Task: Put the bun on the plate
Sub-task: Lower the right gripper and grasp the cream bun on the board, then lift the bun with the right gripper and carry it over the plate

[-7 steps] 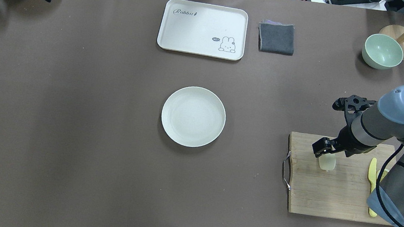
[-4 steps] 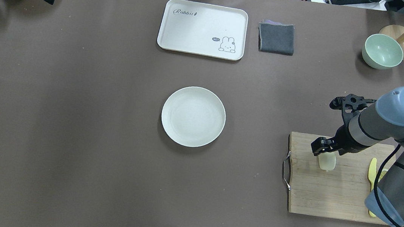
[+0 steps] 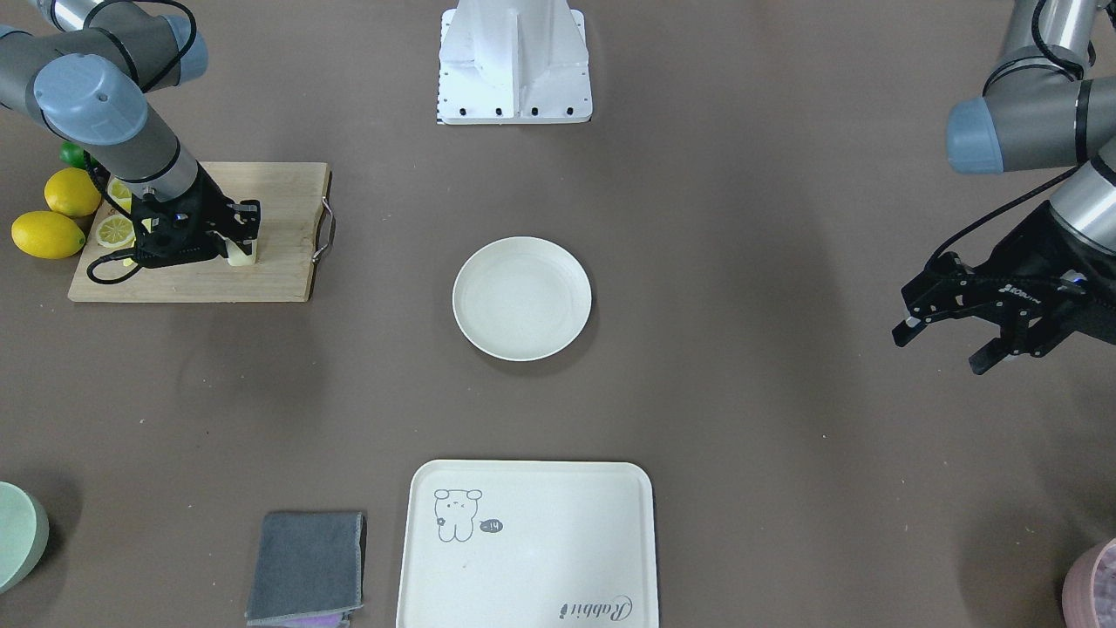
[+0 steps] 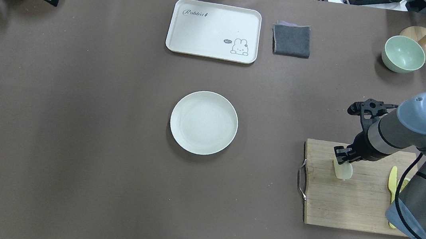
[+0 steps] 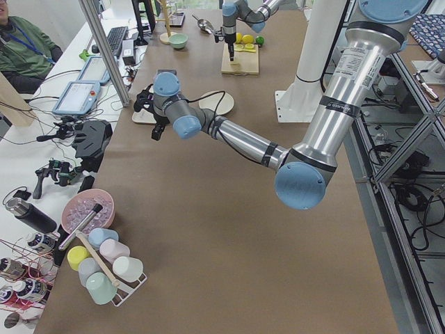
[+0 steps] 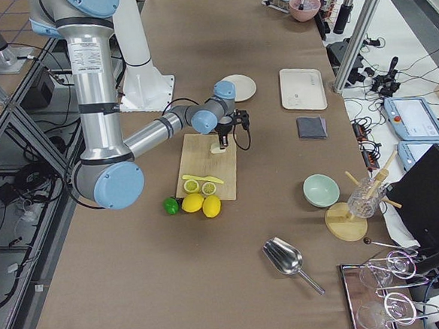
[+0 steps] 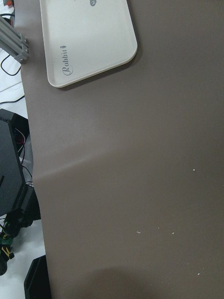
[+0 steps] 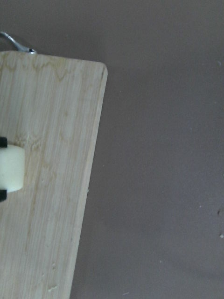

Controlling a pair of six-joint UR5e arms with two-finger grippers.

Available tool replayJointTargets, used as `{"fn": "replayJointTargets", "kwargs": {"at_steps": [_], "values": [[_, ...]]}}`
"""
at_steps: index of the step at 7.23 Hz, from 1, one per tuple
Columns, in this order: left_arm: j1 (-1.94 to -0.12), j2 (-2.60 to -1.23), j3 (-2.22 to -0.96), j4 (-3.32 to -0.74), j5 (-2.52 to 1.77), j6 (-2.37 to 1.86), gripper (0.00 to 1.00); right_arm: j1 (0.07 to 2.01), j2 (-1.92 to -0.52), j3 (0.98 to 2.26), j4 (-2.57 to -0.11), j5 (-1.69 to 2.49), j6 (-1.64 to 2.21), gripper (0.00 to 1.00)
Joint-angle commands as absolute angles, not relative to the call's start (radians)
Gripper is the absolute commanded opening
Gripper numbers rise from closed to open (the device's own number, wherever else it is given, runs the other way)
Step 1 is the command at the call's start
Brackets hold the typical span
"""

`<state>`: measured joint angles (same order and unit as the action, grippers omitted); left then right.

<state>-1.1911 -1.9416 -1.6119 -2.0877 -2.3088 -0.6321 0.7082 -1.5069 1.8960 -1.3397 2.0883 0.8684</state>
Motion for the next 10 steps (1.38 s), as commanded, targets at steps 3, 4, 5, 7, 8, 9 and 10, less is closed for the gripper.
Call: {"fn": "replayJointTargets", "kwargs": {"at_steps": [3, 4, 5, 7, 8, 9, 10], "values": [[-1.190, -1.934, -1.609, -2.088, -2.310, -0.632, 0.97, 0.744, -1.483, 1.930, -1.331, 2.085, 0.859, 0.00], [-1.190, -1.936, -1.609, -2.089, -2.310, -0.632, 0.97, 0.768, -1.438, 1.930, -1.333, 2.094, 0.861, 0.00], [-1.190, -1.939, -1.609, -2.088, -2.310, -0.632, 0.97, 0.788, -1.402, 1.928, -1.333, 2.091, 0.865, 0.00], [-1.190, -1.948, -1.609, -2.088, -2.312, -0.641, 0.97, 0.827, -1.288, 1.904, -1.341, 2.082, 0.874, 0.00], [-1.190, -1.951, -1.611, -2.088, -2.315, -0.644, 0.97, 0.833, -1.210, 1.879, -1.341, 2.080, 0.900, 0.00], [-1.178, -1.951, -1.611, -2.088, -2.315, -0.643, 0.97, 0.831, -1.140, 1.846, -1.336, 2.079, 0.920, 0.00], [-1.164, -1.951, -1.611, -2.088, -2.315, -0.638, 0.97, 0.830, -1.077, 1.800, -1.335, 2.071, 0.920, 0.00]]}}
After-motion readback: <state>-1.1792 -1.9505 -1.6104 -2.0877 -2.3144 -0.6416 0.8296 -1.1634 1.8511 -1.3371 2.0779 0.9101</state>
